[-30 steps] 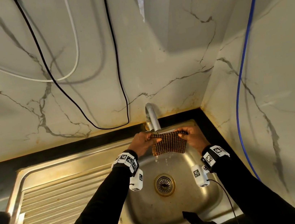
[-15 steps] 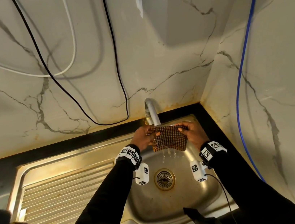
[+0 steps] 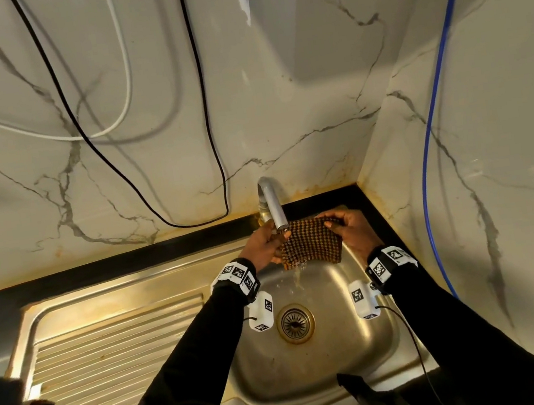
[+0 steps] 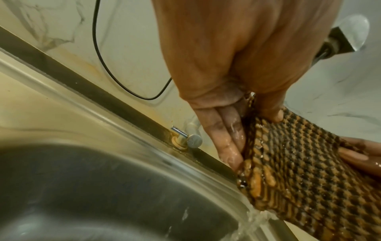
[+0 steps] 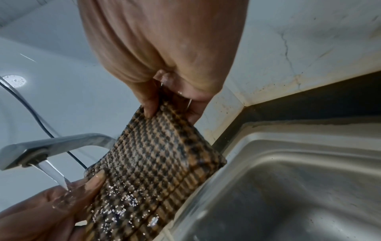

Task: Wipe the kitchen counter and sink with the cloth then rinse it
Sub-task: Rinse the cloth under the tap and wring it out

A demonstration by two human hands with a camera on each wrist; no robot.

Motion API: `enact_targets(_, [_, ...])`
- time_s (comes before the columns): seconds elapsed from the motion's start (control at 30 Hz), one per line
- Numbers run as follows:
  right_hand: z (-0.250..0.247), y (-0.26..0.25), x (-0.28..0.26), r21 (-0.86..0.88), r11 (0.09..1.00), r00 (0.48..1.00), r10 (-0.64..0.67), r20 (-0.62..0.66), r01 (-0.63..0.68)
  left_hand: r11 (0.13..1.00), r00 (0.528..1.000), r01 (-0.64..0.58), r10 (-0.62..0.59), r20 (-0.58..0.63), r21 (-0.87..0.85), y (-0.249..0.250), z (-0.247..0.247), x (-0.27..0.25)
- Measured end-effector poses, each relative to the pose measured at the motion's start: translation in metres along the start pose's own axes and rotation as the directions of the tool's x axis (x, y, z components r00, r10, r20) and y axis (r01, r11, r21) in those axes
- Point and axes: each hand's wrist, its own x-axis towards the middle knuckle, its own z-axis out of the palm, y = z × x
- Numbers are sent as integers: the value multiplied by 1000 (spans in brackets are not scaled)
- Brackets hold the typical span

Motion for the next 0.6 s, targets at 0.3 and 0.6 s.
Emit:
enact_targets(0.3, [47, -3, -2, 47, 999, 976, 8, 219, -19, 982, 995, -11, 30, -99, 189, -31, -51, -44])
enact_targets(0.6, [86, -10, 4, -19, 999, 944, 43, 326, -39, 976, 976, 54, -6, -219, 211, -56, -82, -69])
